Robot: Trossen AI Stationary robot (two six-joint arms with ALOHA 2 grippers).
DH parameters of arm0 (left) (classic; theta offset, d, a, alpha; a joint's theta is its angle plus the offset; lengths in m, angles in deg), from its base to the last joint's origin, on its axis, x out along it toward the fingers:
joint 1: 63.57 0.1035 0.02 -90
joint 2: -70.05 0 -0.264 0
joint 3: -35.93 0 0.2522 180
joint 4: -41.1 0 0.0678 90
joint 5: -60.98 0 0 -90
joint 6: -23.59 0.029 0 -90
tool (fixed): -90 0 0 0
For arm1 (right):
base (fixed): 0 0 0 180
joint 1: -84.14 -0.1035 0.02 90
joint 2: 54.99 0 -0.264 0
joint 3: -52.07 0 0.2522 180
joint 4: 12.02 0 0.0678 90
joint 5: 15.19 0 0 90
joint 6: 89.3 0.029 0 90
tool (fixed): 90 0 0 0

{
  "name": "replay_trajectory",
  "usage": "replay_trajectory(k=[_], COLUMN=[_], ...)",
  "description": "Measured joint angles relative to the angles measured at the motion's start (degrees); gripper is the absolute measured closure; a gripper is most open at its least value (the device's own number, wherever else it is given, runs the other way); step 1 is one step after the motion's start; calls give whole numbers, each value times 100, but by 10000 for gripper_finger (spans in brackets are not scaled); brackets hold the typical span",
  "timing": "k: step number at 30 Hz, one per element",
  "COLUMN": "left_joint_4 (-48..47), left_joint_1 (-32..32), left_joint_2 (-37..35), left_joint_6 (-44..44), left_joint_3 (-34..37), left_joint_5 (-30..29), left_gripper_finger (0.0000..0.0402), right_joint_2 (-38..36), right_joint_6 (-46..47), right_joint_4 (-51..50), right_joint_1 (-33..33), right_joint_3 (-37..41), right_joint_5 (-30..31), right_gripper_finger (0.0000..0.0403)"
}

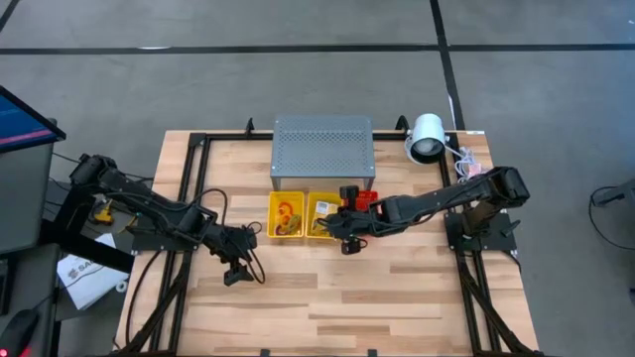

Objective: Pick & Place Office Desk Supplies
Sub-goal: Put the yellow crayon box into the right yellow bin

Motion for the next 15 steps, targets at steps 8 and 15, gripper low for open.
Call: replay_trajectory(k=[8, 15], left_joint_4=[2, 2], left_joint_1=[0, 0], left_joint_2=[0, 0], left_joint_6=[0, 0], left_joint_3=[0, 0], left_joint_5=[0, 0], left_gripper_finger=[65, 65], right_joint_2=[7, 9], right_joint_6=[62, 263], right_joint_4=[-64, -171], right_joint_1=[42, 374], right_joint_3=[0, 0], right_joint_5=[-557, -1135], right_gripper_finger=[403, 403])
